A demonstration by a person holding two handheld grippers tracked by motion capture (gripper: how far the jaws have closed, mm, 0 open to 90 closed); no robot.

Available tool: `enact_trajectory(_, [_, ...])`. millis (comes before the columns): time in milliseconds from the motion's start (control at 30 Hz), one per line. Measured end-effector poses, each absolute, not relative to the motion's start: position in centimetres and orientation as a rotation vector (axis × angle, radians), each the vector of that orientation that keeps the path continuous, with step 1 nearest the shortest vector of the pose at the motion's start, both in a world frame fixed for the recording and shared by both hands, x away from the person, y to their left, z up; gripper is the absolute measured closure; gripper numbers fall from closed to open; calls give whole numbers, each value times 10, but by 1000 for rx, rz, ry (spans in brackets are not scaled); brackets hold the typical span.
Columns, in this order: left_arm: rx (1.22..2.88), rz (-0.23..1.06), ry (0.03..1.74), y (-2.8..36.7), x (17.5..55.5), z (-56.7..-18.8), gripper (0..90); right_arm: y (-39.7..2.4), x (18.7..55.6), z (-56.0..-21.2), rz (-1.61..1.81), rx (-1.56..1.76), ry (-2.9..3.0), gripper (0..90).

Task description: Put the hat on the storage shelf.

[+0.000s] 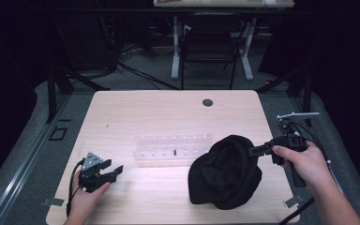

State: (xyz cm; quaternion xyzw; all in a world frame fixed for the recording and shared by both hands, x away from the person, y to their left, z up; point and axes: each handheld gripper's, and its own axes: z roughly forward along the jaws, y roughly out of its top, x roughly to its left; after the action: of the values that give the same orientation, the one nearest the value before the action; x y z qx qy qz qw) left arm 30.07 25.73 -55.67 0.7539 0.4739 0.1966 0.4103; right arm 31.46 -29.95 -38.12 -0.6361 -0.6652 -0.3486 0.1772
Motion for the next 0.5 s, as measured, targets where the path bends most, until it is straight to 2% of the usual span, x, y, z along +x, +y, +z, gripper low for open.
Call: enact_trajectory(500, [1901, 496, 1191, 257, 301, -557, 416, -298, 310, -353, -1094, -1750, -1895, 880])
